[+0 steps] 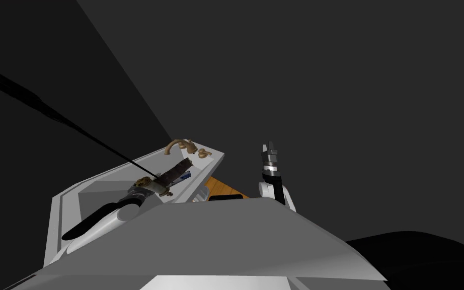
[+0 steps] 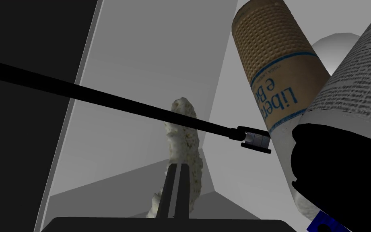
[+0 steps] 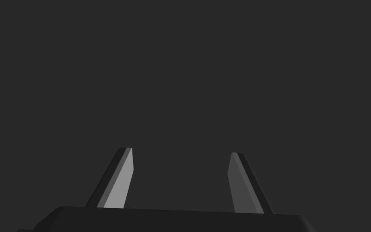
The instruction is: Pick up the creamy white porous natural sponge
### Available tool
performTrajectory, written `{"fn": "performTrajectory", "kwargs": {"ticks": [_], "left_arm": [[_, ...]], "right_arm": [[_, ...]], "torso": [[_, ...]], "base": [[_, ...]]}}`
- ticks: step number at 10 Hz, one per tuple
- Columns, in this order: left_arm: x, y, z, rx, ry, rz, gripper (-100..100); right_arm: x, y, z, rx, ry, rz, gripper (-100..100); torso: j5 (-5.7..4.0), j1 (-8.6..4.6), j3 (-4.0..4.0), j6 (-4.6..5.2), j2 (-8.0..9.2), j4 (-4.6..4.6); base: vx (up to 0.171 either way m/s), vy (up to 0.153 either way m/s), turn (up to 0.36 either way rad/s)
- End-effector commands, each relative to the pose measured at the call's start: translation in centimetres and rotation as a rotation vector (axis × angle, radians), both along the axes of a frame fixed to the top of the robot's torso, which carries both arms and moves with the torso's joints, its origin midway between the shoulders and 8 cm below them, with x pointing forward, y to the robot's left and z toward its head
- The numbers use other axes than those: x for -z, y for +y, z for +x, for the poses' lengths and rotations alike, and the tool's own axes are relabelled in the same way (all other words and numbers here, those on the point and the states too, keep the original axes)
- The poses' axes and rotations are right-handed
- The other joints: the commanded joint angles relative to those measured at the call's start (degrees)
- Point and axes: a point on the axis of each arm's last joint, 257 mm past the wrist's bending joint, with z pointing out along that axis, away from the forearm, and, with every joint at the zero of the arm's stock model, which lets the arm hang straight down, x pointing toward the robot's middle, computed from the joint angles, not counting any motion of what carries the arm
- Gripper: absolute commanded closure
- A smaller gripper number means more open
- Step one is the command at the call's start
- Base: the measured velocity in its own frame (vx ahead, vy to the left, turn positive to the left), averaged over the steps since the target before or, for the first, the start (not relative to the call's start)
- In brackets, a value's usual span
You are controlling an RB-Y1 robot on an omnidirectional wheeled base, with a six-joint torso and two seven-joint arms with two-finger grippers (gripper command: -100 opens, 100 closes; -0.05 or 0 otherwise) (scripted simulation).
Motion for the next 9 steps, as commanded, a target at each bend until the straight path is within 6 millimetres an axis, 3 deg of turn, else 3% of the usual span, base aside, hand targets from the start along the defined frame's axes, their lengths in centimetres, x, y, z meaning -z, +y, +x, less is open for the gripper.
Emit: {"fn": "performTrajectory", "kwargs": {"ticks": [1,2,4,7,8,9], "left_arm": [[0.0,0.0,0.0,0.0,0.0,0.0,100],[0.0,0.0,0.0,0.0,0.0,0.0,100],[-0.17,0.19,-0.46,-0.002,0.006,-0.011,-100],[-0.18,0.3,-0.72,-0.004,0.01,-0.017,-100],[-0.18,0.31,-0.74,-0.004,0.011,-0.018,0],[-0.19,0.31,-0.74,-0.004,0.01,-0.018,-100]], "right_arm": [[0.0,0.0,0.0,0.0,0.0,0.0,0],[0.0,0.0,0.0,0.0,0.0,0.0,0],[0.0,0.0,0.0,0.0,0.0,0.0,0],[0.01,-0.01,0.0,0.0,0.0,0.0,0],[0.01,-0.01,0.0,0.0,0.0,0.0,0],[0.0,0.0,0.0,0.0,0.0,0.0,0]], "torso": [[0.0,0.0,0.0,0.0,0.0,0.0],[0.0,0.01,0.0,0.0,-0.01,0.0],[0.0,0.01,-0.01,0.0,-0.01,0.0],[0.12,0.58,-0.19,0.0,-0.33,-0.07],[0.09,0.33,-0.13,0.0,-0.21,-0.05],[0.04,0.13,-0.06,0.0,-0.1,-0.03]], "base": [[0.0,0.0,0.0],[0.0,0.0,0.0],[0.028,0.039,-0.005],[0.072,0.116,-0.016],[0.007,0.013,-0.002],[0.003,0.006,-0.001]]}}
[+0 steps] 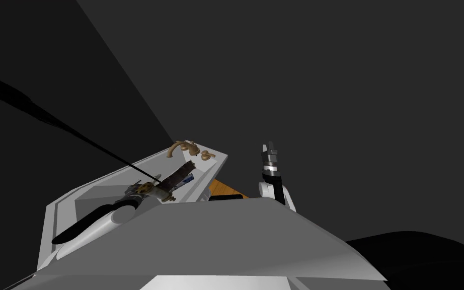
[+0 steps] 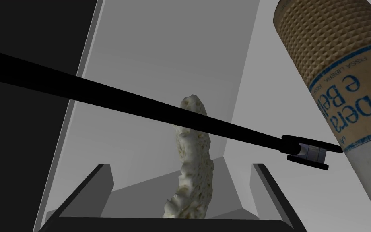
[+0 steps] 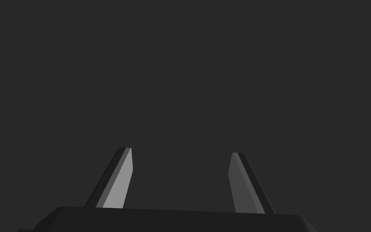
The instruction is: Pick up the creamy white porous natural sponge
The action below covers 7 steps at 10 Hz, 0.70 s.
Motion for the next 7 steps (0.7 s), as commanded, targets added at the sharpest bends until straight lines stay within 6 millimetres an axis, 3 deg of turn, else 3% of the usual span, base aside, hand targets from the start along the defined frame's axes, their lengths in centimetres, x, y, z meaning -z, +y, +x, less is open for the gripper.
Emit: {"fn": "performTrajectory", "kwargs": {"ticks": [1,5,7], "left_arm": [[0.0,0.0,0.0,0.0,0.0,0.0,100],[0.0,0.0,0.0,0.0,0.0,0.0,100],[0.38,-0.63,-0.42,0.005,0.01,-0.024,-100]], "right_arm": [[0.0,0.0,0.0,0.0,0.0,0.0,0],[0.0,0.0,0.0,0.0,0.0,0.0,0],[0.0,0.0,0.0,0.0,0.0,0.0,0]], "torso": [[0.0,0.0,0.0,0.0,0.0,0.0],[-0.01,-0.05,0.02,0.0,0.04,0.01],[-0.01,-0.05,0.02,0.0,0.04,0.01]], "base": [[0.0,0.0,0.0],[0.0,0.0,0.0],[-0.027,-0.041,-0.013]]}}
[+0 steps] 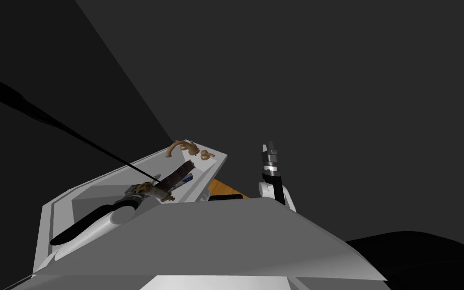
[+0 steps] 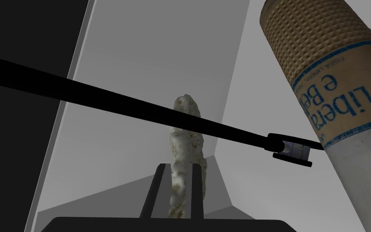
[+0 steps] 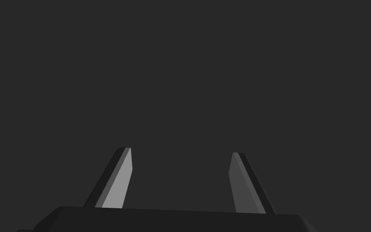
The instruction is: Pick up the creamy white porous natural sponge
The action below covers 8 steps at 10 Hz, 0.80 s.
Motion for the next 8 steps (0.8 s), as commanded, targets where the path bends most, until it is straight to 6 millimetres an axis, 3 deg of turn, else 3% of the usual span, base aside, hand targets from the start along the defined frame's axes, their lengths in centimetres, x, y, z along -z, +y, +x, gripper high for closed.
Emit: {"fn": "performTrajectory", "kwargs": {"ticks": [1,4,8], "left_arm": [[0.5,-0.6,-0.5,0.004,0.012,-0.025,-100],[2.2,-2.3,-1.9,0.01,0.052,-0.094,-100],[3.2,-3.3,-2.8,0.014,0.077,-0.135,-100]], "right_arm": [[0.0,0.0,0.0,0.0,0.0,0.0,0],[0.0,0.0,0.0,0.0,0.0,0.0,0],[0.0,0.0,0.0,0.0,0.0,0.0,0]], "torso": [[0.0,0.0,0.0,0.0,0.0,0.0],[0.22,-1.15,0.23,0.06,0.54,-0.08],[1.19,-2.58,0.2,0.21,0.95,-0.57]], "base": [[-0.077,-0.143,-0.012],[-0.083,-0.137,-0.014],[-0.031,-0.065,-0.009]]}}
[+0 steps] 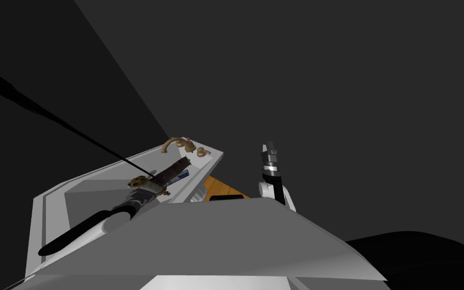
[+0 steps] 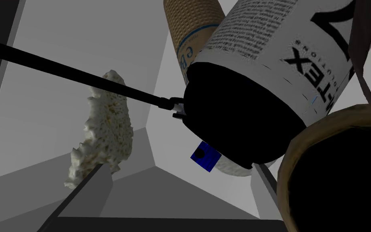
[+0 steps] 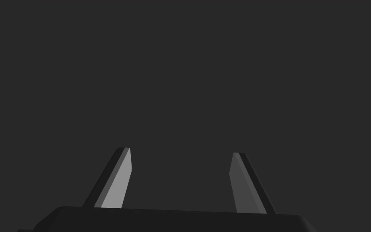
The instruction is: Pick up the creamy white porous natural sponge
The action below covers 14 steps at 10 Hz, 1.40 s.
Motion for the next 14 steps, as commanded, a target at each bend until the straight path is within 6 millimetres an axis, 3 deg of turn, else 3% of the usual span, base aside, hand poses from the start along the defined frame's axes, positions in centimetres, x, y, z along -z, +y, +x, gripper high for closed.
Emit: {"fn": "performTrajectory", "kwargs": {"ticks": [1,5,7,14], "left_arm": [[1.4,-1.3,-0.7,0.007,0.027,-0.044,-100],[1.8,-2.3,-1.8,0.015,0.056,-0.09,-100],[1.1,-2.4,-2.1,0.022,0.061,-0.1,-100],[-2.3,-2.2,-3.4,0.048,0.084,-0.117,-100]], "right_arm": [[0.0,0.0,0.0,0.0,0.0,0.0,0],[0.0,0.0,0.0,0.0,0.0,0.0,0],[0.0,0.0,0.0,0.0,0.0,0.0,0],[0.0,0.0,0.0,0.0,0.0,0.0,0]], "torso": [[0.0,0.0,0.0,0.0,0.0,0.0],[1.3,-1.28,0.33,-0.21,0.57,0.08],[1.37,-1.45,0.38,-0.25,0.64,0.1],[1.31,-0.53,0.16,-0.12,0.14,0.15]], "base": [[-0.042,-0.032,-0.031],[-0.016,-0.029,-0.021],[0.013,0.027,-0.012],[0.054,0.152,-0.037]]}}
